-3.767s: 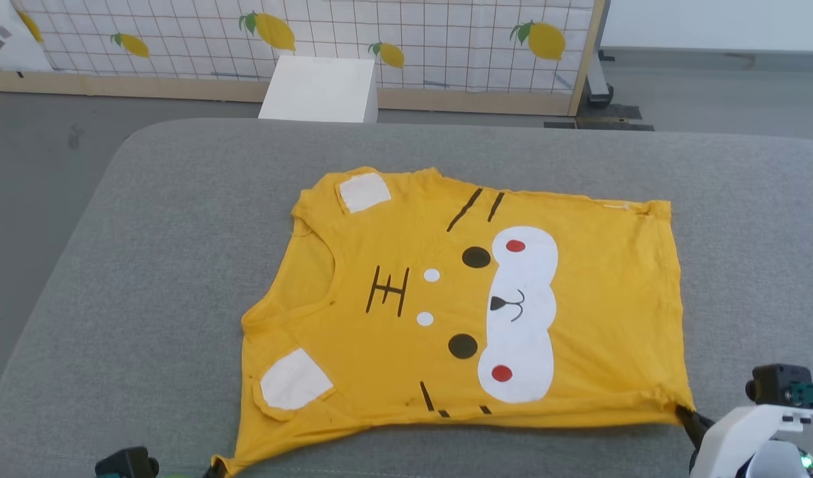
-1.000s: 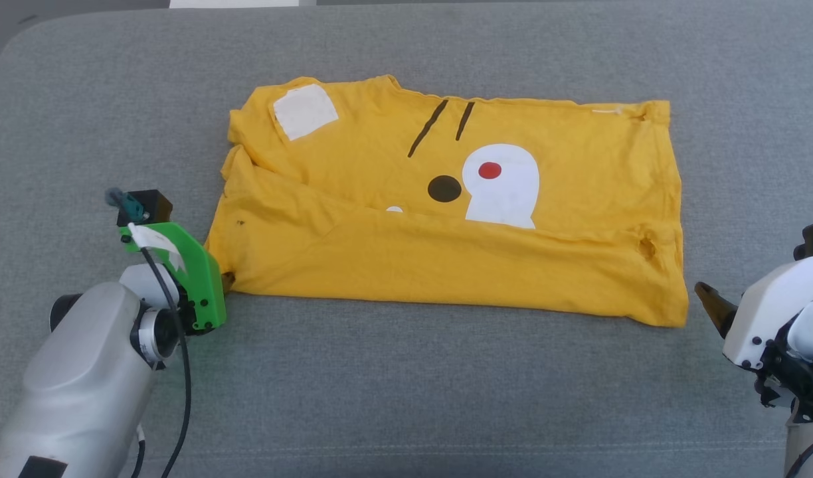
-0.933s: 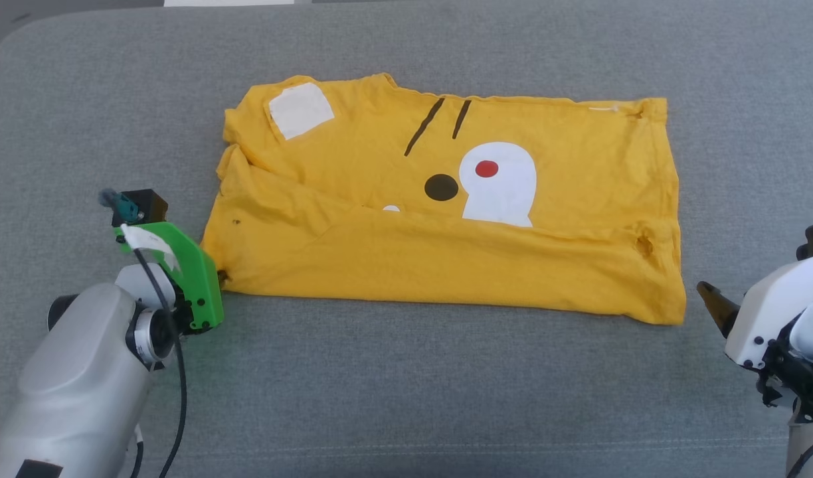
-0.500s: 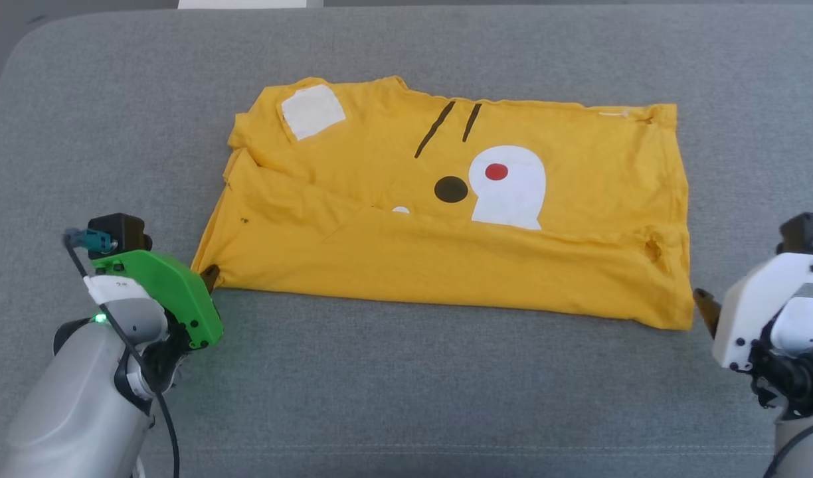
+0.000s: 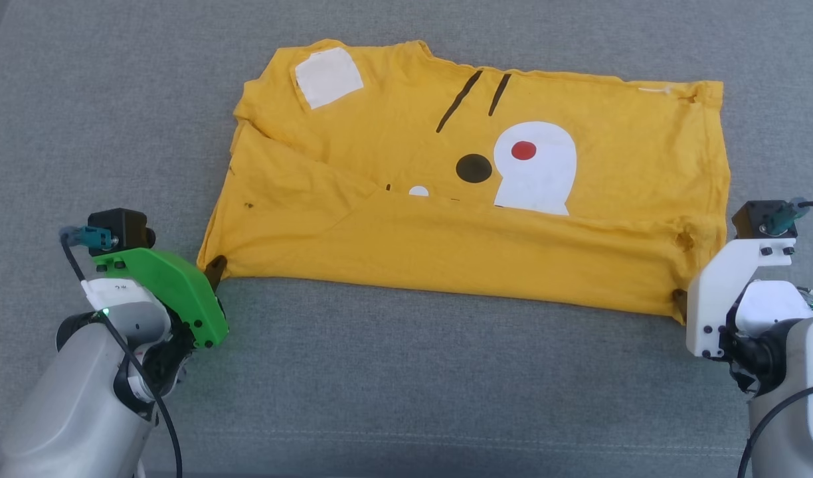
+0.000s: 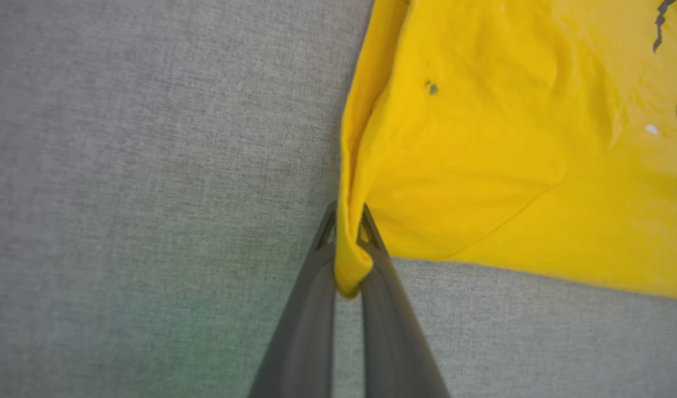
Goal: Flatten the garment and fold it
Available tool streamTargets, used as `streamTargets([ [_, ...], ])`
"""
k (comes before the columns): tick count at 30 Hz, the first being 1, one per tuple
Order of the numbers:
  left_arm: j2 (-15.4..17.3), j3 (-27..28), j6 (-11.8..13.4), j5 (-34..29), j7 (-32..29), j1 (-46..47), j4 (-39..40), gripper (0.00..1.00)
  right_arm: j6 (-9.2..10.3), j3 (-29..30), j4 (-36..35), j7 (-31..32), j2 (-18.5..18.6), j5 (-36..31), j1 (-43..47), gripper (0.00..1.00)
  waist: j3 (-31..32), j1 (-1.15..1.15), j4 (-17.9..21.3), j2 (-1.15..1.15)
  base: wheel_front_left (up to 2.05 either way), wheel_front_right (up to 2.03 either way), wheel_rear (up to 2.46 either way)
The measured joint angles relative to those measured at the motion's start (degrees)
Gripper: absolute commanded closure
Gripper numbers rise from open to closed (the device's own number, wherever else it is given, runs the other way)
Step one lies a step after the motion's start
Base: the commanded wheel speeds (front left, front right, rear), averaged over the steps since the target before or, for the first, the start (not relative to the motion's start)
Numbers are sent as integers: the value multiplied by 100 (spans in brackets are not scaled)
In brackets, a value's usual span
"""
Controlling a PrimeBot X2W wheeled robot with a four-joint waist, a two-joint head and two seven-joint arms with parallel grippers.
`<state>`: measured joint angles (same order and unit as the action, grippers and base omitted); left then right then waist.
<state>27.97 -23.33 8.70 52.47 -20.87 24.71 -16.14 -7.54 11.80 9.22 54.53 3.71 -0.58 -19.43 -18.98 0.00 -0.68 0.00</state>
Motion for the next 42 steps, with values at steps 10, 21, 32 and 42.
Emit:
streamTargets([
  [10, -25, 109, -3, 187, 4, 8, -19, 100, 0, -18, 213, -68, -62, 327, -338, 100, 190, 0, -24, 0, 0, 0, 0],
  [21, 69, 285, 158, 281, 54, 36, 346, 100, -1, -183, -33, 348, 350, 603, -735, 100, 858, 0, 20, 0, 0, 0, 0],
  [32, -51, 194, 680, 423, 112, -1554, 916, 100, -2, 129, -244, 495, 425, 832, 607, 100, 1417, 0, -95, 0, 0, 0, 0],
  [42, -350, 1, 619, 538, 107, -1720, -107, 100, -2, 390, 321, -82, 23, 602, 1130, 100, 1225, 0, -131, 0, 0, 0, 0],
])
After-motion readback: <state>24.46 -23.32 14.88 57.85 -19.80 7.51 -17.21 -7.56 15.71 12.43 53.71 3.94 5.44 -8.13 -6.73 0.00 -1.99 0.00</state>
